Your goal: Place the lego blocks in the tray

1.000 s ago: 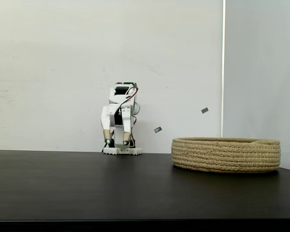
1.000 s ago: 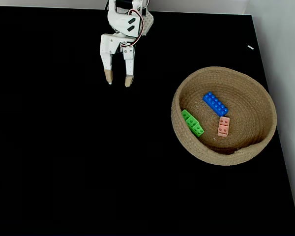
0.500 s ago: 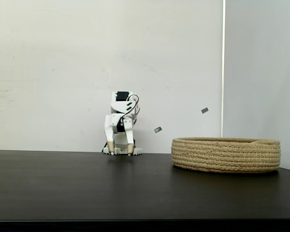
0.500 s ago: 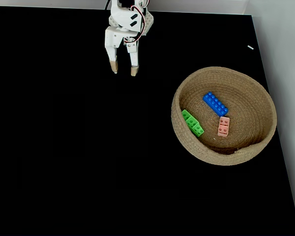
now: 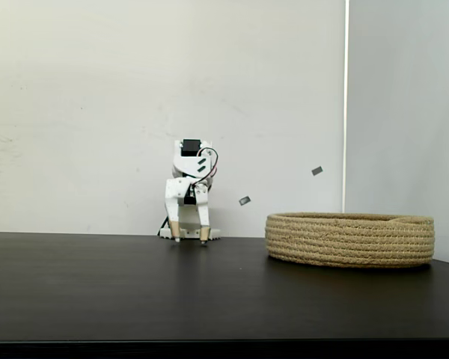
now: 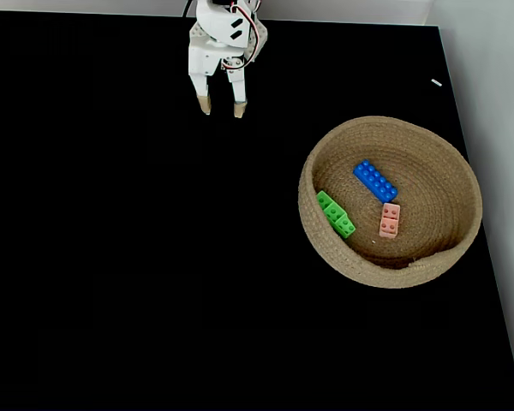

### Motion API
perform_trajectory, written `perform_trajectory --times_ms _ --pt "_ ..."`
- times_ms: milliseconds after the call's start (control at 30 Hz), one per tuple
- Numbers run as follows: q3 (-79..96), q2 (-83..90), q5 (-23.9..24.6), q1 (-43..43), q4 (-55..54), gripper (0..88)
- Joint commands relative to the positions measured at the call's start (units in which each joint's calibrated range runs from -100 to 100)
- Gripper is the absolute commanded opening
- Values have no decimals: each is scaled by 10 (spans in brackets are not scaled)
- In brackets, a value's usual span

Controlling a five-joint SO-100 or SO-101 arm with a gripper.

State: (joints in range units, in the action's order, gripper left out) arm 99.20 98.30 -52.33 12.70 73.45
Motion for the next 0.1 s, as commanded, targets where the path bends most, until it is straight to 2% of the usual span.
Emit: perform_trajectory --times_ms 0,67 --pt "8 4 25 -9 2 182" --pt "8 4 24 -9 2 182"
